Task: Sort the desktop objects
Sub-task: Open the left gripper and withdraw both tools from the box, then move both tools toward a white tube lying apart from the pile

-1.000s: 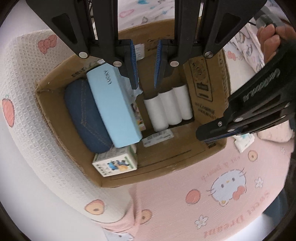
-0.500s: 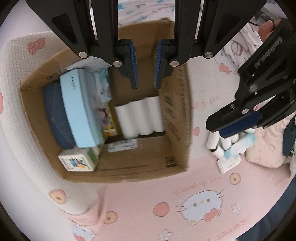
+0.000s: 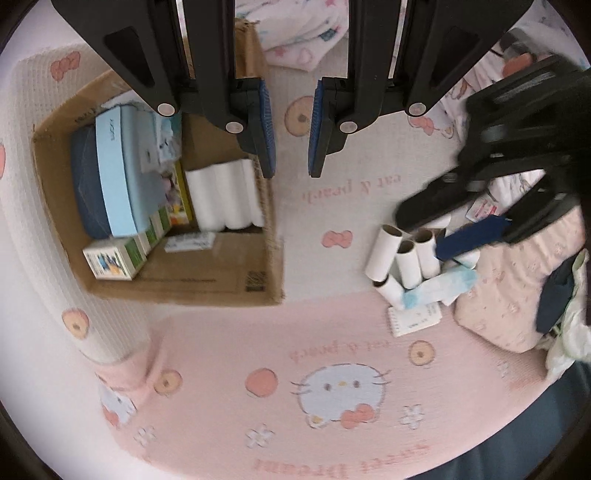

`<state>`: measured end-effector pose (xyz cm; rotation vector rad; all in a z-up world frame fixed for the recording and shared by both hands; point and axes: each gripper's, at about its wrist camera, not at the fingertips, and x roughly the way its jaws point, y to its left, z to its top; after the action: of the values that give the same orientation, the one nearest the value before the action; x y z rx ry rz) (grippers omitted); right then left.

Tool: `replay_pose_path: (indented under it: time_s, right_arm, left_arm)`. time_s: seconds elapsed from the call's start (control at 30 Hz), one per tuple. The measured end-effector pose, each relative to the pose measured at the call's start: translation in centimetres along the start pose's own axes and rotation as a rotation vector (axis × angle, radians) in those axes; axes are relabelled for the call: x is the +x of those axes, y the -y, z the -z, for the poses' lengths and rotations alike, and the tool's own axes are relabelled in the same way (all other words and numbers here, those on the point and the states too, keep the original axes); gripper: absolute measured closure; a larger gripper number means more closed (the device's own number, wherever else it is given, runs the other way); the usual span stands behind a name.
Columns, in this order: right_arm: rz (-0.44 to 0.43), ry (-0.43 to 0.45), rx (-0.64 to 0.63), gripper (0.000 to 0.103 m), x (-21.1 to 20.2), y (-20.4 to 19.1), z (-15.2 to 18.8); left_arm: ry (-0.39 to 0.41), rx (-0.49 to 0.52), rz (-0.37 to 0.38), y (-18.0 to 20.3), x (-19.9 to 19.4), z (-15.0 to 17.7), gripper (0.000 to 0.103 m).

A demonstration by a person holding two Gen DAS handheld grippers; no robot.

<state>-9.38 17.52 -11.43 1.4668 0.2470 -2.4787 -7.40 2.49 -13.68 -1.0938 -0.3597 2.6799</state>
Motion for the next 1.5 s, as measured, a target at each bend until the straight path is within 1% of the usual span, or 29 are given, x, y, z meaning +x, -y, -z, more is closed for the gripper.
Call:
replay_pose_path:
  time_s: [0.07,0.13,0.2,0.27,0.33,0.37,0.4,0.47,0.5,0.57,0.63,0.67,0.7,0.73,0.77,0.8,0.87,0.93,1.0,1.07,1.2,1.33,1.37,1.5]
  right_arm:
    - [0.014,0.036,-0.029,0.089,-0.1,-1.0,0.3]
    - [0.016,0.062,-0.042,0.089,-0.3,-1.8,0.6]
    - [0.028,0.093,-0.069,0.089,-0.5,-2.7,1.0]
    - [0.044,0.125,-0.094,0.089,-0.6,-3.6,1.4]
    - [0.051,0.143,-0.112,0.089,-0.6,-4.4,1.8]
    - [0.049,0.147,-0.118,0.089,-0.5,-4.8,2.1]
    - [0.042,0.149,-0.117,0.089,-0.5,-5.2,2.4]
    - [0.019,0.151,-0.107,0.089,-0.3,-6.0,3.1]
    - [0.020,0.153,-0.112,0.089,-0.1,-6.4,3.5]
    - [0.059,0.156,-0.152,0.089,0.4,-7.7,4.3]
    - [0.086,0.155,-0.210,0.089,1.2,-9.0,5.1]
    - [0.082,0.146,-0.245,0.089,1.8,-9.8,5.5]
    - [0.075,0.134,-0.269,0.089,2.3,-10.3,5.7]
    - [0.069,0.121,-0.295,0.089,3.0,-11.0,5.9]
    - [0.064,0.116,-0.309,0.089,3.5,-11.4,6.0]
    - [0.056,0.111,-0.319,0.089,4.0,-11.8,6.0]
    - [0.024,0.099,-0.314,0.089,5.2,-12.3,5.9]
    - [-0.034,0.080,-0.284,0.089,6.5,-12.5,5.4]
    - [-0.084,0.043,-0.241,0.089,8.0,-12.5,4.6]
    - [-0.134,0.027,-0.204,0.089,9.3,-12.6,3.8]
    - [-0.197,0.008,-0.156,0.089,11.6,-13.0,1.9]
    - [-0.229,-0.034,-0.126,0.088,14.4,-13.3,0.4]
    - [-0.242,-0.054,-0.110,0.088,15.3,-13.3,0.0]
    - [-0.288,-0.112,-0.022,0.088,17.9,-12.8,-1.3]
  left_arm:
    - [-0.009,-0.057,0.015,-1.4,0.6,1.5,0.044]
    - [-0.025,-0.116,0.048,-2.9,1.0,3.0,0.044]
    - [-0.031,-0.117,0.077,-3.6,0.9,4.0,0.044]
    - [-0.007,-0.068,0.060,-3.7,0.3,4.8,0.044]
    - [0.028,0.025,0.019,-3.6,-0.5,5.8,0.044]
    - [0.044,0.080,-0.016,-3.5,-0.8,6.4,0.044]
    - [0.054,0.112,-0.042,-3.6,-0.9,7.0,0.044]
    - [0.052,0.129,-0.070,-4.2,-0.9,8.1,0.044]
    - [0.043,0.095,-0.064,-5.0,-0.8,8.8,0.044]
    - [0.033,0.031,-0.037,-6.5,-0.6,9.1,0.044]
    - [0.032,-0.085,-0.019,-8.9,-0.4,8.8,0.045]
    - [0.037,-0.124,-0.010,-9.7,-0.4,8.8,0.046]
    - [0.044,-0.209,0.009,-11.4,-0.3,8.8,0.046]
    - [0.043,-0.251,0.014,-12.2,-0.2,8.9,0.049]
    - [0.040,-0.337,0.016,-13.9,0.0,9.1,0.054]
    - [0.046,-0.381,0.008,-14.8,-0.1,9.2,0.063]
    - [0.071,-0.463,-0.001,-16.4,-0.4,9.5,0.064]
    - [0.095,-0.536,-0.008,-17.8,-0.7,9.9,0.064]
    - [0.090,-0.570,-0.038,-18.6,-0.5,9.9,0.065]
    - [0.076,-0.601,-0.050,-19.4,0.0,9.7,0.065]
    - [0.042,-0.646,-0.103,-20.9,1.7,9.1,0.065]
    - [0.020,-0.691,-0.170,-22.5,3.3,8.8,0.064]
    - [0.014,-0.709,-0.198,-23.0,3.7,8.9,0.065]
    - [0.012,-0.703,-0.246,-23.3,3.8,9.0,0.065]
